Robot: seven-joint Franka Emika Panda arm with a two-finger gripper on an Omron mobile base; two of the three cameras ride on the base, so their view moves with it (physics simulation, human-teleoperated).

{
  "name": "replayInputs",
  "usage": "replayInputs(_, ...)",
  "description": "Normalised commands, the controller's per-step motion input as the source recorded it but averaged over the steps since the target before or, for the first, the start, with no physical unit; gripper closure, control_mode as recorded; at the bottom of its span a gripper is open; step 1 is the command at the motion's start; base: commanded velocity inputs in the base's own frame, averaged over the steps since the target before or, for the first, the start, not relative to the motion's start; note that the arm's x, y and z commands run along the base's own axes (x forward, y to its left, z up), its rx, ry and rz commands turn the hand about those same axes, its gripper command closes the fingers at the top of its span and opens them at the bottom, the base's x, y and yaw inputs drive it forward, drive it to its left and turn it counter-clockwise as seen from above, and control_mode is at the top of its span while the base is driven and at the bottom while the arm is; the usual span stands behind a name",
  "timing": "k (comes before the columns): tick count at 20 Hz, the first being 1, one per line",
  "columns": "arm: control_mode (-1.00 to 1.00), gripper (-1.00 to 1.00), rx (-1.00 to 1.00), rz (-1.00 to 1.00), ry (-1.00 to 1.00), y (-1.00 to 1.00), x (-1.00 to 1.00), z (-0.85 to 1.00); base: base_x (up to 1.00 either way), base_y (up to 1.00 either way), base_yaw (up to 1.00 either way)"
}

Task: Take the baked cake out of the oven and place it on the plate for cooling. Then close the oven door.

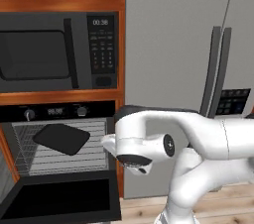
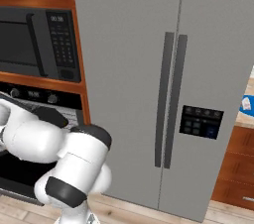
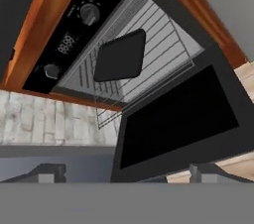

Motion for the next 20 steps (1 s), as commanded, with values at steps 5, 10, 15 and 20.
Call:
replayInputs(5,-1.0,-1.0,-0.18,0.0,0.07,0.42,-0.34,0.0,0.0,0.0,0.0)
replayInputs(10,-1.0,-1.0,-0.19,0.0,0.06,0.27,-0.02,0.0,0.0,0.0,0.0)
replayInputs(15,-1.0,-1.0,-0.13,0.0,0.13,0.2,-0.14,-0.02,0.0,0.0,0.0)
replayInputs(20,-1.0,-1.0,-0.19,0.0,0.03,0.24,-0.01,-0.02,0.0,0.0,0.0)
